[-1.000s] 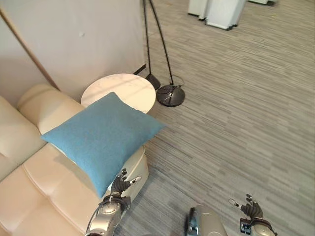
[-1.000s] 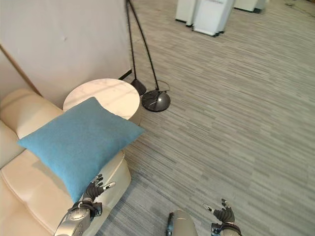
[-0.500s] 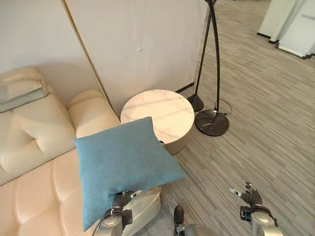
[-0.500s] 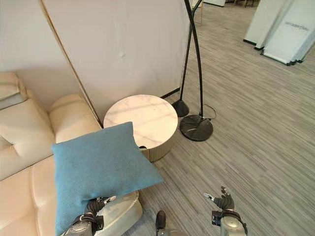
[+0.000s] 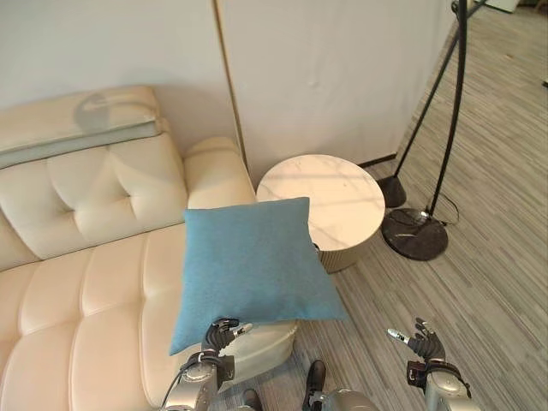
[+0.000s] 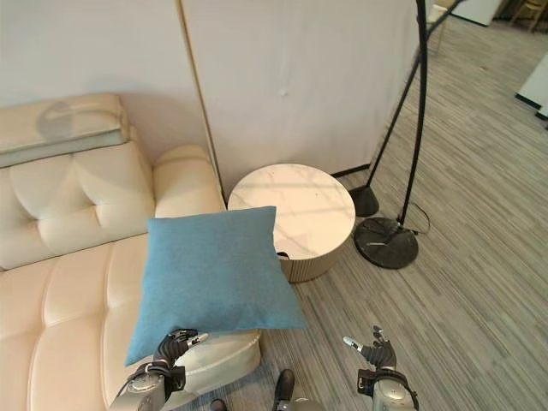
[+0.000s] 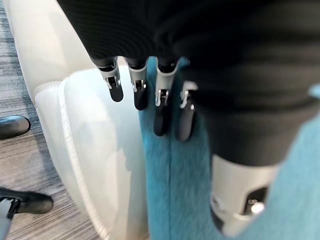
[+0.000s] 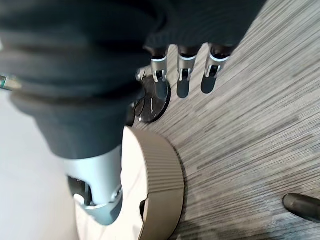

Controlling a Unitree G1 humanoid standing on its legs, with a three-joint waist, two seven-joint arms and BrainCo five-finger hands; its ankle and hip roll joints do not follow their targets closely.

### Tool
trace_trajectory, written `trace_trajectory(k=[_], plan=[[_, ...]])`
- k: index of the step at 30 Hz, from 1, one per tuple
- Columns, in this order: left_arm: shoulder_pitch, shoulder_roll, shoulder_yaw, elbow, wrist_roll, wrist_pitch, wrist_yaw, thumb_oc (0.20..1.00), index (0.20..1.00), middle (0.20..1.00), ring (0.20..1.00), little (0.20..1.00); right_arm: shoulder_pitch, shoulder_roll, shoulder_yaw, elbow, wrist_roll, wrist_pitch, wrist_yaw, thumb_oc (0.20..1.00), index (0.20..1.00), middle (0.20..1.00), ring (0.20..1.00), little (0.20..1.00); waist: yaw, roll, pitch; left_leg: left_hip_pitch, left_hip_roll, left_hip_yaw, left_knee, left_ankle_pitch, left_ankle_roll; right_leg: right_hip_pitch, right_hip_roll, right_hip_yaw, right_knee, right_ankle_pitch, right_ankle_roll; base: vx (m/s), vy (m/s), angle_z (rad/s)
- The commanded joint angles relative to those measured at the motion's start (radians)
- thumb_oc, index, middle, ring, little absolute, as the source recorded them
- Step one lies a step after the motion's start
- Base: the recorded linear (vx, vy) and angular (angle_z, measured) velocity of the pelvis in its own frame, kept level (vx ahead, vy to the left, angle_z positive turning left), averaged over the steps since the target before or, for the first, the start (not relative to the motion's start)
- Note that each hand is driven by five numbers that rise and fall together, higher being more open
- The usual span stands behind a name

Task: Pick up all the scattered cushions and arrange them neatly on the sofa.

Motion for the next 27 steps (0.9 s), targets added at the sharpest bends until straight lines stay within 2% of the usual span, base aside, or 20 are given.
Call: trace_trajectory(k=[1,7,12,14,15,17,20,27], plan=[[-0.045,0.03,-0.013,0.021,0.043,-0.021,-0.005,1.0,1.0,1.0,1.0,1.0,-0.061,-0.014,0.012,-0.004,-0.024,-0.017,0.004,1.0,1.0,1.0,1.0,1.0,0.007,-0.01,-0.003,0.061,0.006,-0.002,0.0,-0.01,-0.033,0.101,-0.03,0.032,-0.026,-0.094,0.093,-0.07,0.122,-0.04],[0.002,0.041,0.015,0.063,0.046,-0.011,0.006,1.0,1.0,1.0,1.0,1.0,-0.096,-0.016,0.03,0.018,-0.073,0.01,-0.013,1.0,1.0,1.0,1.0,1.0,0.054,-0.023,0.008,0.044,-0.024,-0.05,0.0,-0.014,-0.012,0.1,-0.061,0.011,-0.023,-0.057,0.114,-0.07,0.186,0.06],[0.01,0.053,0.082,0.104,0.013,-0.017,0.048,1.0,1.0,1.0,1.0,1.0,-0.102,-0.03,-0.011,0.016,-0.082,0.01,-0.048,1.0,1.0,1.0,1.0,1.0,0.069,-0.028,0.032,0.023,-0.039,-0.096,0.0,-0.009,0.001,0.049,-0.088,0.017,0.079,-0.066,0.124,-0.06,0.103,0.31],[0.0,0.077,0.115,0.111,0.006,-0.026,0.072,1.0,1.0,1.0,1.0,1.0,-0.117,-0.042,-0.04,0.012,-0.083,0.009,-0.076,1.0,1.0,1.0,1.0,1.0,0.065,-0.029,0.047,-0.009,-0.043,-0.12,0.0,0.011,0.01,0.004,-0.083,0.087,0.113,-0.064,0.126,-0.14,0.069,0.67],[-0.019,0.101,0.135,0.155,0.009,-0.037,0.085,1.0,1.0,1.0,1.0,1.0,-0.116,-0.054,-0.073,0.017,-0.067,-0.001,-0.096,1.0,1.0,1.0,1.0,1.0,0.051,-0.031,0.038,-0.044,-0.051,-0.159,0.0,0.023,0.01,-0.016,-0.041,0.243,0.103,-0.088,0.121,-0.1,0.016,0.94],[-0.021,0.109,0.155,0.166,0.008,-0.042,0.087,1.0,1.0,1.0,1.0,1.0,-0.115,-0.063,-0.085,0.017,-0.063,-0.002,-0.1,1.0,1.0,1.0,1.0,1.0,0.055,-0.033,0.034,-0.049,-0.052,-0.166,0.0,0.026,0.007,-0.006,-0.042,0.242,0.07,-0.083,0.112,0.01,-0.012,0.92],[-0.03,0.137,0.214,0.243,0.031,-0.036,0.086,1.0,1.0,1.0,1.0,1.0,-0.116,-0.1,-0.138,0.003,-0.053,-0.006,-0.114,1.0,1.0,1.0,1.0,1.0,0.062,-0.038,0.003,-0.049,-0.054,-0.187,0.0,0.028,-0.003,0.06,-0.039,0.205,-0.026,-0.077,0.102,0.1,-0.048,0.29],[-0.09,0.199,0.274,0.215,0.006,-0.033,0.085,1.0,1.0,1.0,1.0,1.0,-0.135,-0.148,-0.18,-0.066,-0.047,-0.003,-0.113,1.0,1.0,1.0,1.0,1.0,0.041,-0.016,-0.019,-0.02,-0.05,-0.19,0.0,0.022,-0.015,0.096,-0.042,0.18,-0.026,-0.109,0.101,0.04,-0.009,0.03]])
